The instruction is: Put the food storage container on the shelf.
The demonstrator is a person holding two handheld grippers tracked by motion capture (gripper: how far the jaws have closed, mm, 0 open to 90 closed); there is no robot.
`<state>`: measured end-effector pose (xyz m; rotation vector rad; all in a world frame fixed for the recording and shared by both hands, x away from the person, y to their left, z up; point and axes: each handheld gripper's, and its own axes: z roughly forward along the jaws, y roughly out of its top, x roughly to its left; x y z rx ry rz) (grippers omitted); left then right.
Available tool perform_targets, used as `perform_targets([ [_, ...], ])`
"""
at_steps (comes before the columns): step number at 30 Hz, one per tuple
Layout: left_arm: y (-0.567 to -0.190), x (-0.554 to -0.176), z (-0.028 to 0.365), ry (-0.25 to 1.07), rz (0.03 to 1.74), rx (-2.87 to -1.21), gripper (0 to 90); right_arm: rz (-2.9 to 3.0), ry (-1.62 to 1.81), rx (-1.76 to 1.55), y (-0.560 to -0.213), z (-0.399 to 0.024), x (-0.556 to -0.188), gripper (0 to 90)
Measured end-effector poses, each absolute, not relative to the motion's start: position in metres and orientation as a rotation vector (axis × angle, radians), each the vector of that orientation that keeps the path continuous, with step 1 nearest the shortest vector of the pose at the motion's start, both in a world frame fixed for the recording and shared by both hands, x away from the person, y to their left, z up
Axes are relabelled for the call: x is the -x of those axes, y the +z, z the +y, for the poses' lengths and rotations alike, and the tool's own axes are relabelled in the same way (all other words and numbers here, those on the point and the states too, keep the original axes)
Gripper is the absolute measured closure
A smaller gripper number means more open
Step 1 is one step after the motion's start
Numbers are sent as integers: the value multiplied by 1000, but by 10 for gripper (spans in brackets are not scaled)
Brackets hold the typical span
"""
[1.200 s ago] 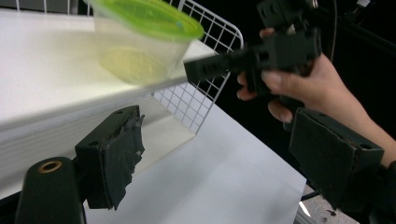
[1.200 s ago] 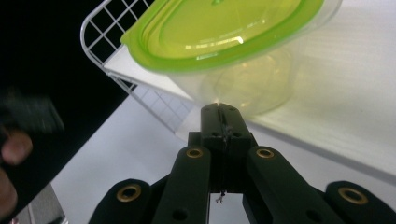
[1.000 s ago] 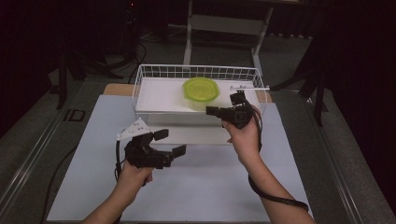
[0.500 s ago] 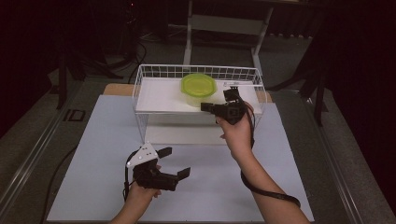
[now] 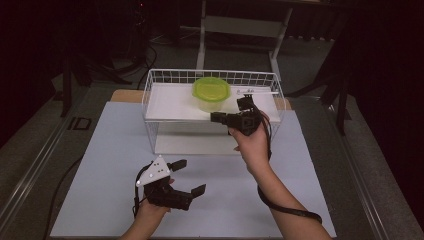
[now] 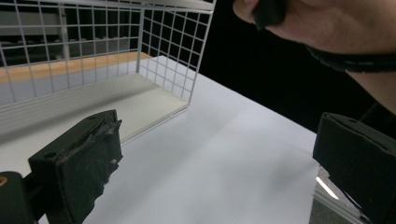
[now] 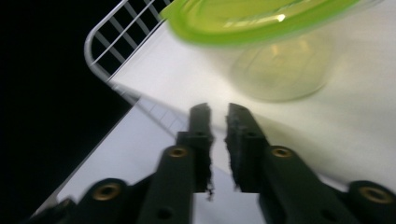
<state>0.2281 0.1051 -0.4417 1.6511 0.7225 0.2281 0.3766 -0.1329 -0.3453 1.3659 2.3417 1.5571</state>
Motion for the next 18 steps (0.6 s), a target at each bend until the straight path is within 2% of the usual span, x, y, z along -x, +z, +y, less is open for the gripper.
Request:
perform_targets([
  [2, -439, -228, 106, 214, 702, -1648, 17, 2338, 1545, -1316, -344, -135, -370, 694],
  [4, -437, -228, 107, 210, 679, -1643, 17, 2333, 1541, -1252, -343, -138, -361, 595],
  [5, -437, -228, 107, 210, 679, -1643, 17, 2333, 1541, -1252, -343, -138, -361, 595],
  [6, -436, -227, 108, 205, 649, -1640, 17, 2306, 1555, -1182, -342, -143, -351, 464],
  [7, -435, -227, 108, 205, 639, -1640, 17, 2301, 1561, -1163, -342, -145, -348, 431],
  [9, -434, -226, 108, 217, 624, -1638, 17, 2286, 1577, -1093, -344, -149, -338, 296],
  [13, -431, -223, 110, 215, 611, -1627, 17, 2279, 1617, -1016, -352, -154, -322, 190],
  [18, -428, -220, 114, 237, 611, -1635, 17, 2288, 1626, -988, -362, -160, -310, 174],
])
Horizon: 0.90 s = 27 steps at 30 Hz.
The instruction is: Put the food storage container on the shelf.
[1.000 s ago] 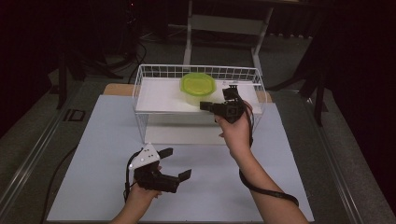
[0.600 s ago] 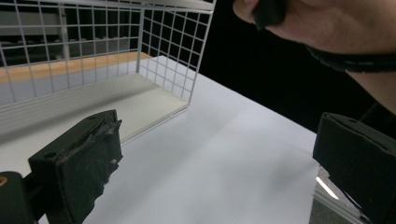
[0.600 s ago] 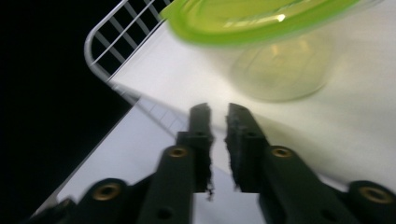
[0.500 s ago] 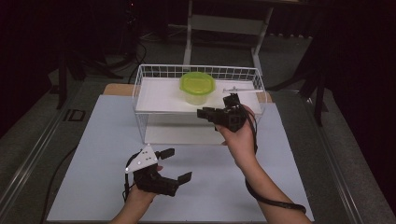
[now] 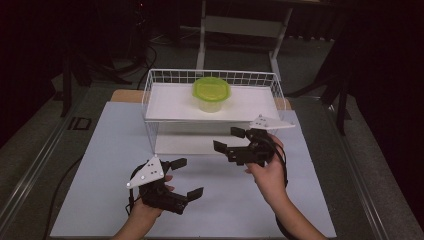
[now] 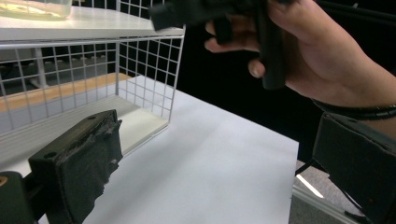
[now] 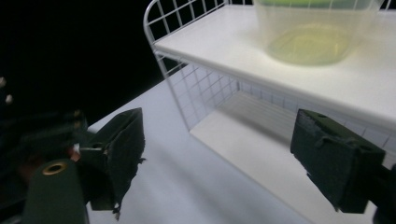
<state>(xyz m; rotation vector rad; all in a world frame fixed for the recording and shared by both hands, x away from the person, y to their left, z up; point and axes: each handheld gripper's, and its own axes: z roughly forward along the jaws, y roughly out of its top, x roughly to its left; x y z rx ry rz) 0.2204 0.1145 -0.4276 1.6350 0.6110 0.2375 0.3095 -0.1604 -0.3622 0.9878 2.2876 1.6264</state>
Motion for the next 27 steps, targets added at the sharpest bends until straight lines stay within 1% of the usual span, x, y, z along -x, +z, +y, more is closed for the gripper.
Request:
perform_targets([
  [3, -428, -220, 117, 256, 632, -1649, 17, 2269, 1609, -972, -372, -166, -301, 174],
  [8, -432, -219, 121, 226, 640, -1660, 17, 2260, 1608, -955, -389, -175, -294, 171],
  [14, -436, -213, 124, 239, 633, -1669, 17, 2245, 1612, -929, -408, -191, -284, 171],
  [20, -445, -211, 126, 236, 634, -1686, 17, 2268, 1590, -902, -428, -207, -271, 172],
  [27, -460, -210, 125, 241, 640, -1725, 17, 2302, 1565, -951, -454, -222, -259, 172],
])
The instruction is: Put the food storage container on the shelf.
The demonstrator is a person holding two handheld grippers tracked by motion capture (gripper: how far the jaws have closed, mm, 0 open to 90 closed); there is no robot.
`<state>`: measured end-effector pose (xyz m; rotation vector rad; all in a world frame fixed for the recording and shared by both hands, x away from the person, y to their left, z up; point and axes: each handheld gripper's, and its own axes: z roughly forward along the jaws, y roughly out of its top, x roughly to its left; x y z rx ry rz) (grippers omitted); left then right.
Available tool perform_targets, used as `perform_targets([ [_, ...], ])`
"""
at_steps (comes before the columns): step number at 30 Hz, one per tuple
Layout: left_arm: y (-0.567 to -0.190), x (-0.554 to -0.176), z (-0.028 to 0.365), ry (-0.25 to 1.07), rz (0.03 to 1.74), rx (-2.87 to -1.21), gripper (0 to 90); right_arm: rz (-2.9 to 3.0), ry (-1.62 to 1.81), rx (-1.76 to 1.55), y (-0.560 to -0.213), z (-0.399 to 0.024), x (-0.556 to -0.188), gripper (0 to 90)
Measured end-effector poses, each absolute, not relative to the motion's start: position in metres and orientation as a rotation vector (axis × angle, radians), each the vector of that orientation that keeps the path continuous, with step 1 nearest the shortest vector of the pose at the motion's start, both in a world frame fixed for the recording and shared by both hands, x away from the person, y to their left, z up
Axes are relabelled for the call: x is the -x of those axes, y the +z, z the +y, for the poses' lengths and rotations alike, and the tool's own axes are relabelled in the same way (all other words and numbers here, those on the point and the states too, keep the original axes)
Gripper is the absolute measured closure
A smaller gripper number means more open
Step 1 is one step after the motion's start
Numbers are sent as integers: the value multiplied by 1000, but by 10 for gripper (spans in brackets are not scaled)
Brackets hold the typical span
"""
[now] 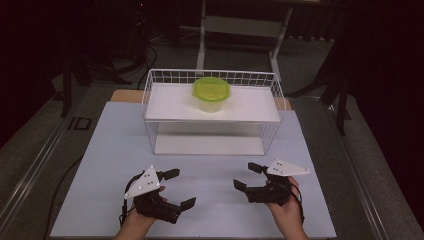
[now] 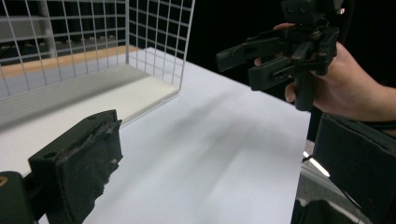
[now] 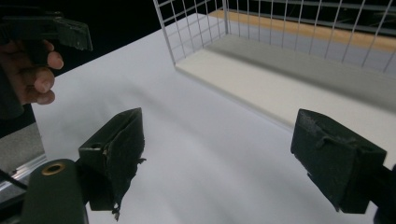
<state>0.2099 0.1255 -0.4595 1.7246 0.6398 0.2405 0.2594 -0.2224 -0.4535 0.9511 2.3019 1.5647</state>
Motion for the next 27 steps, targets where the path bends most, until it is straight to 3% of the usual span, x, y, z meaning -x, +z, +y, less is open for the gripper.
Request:
perform_targets([
  [27, -478, -209, 130, 278, 645, -1764, 17, 2296, 1464, -946, -485, -248, -250, 173],
])
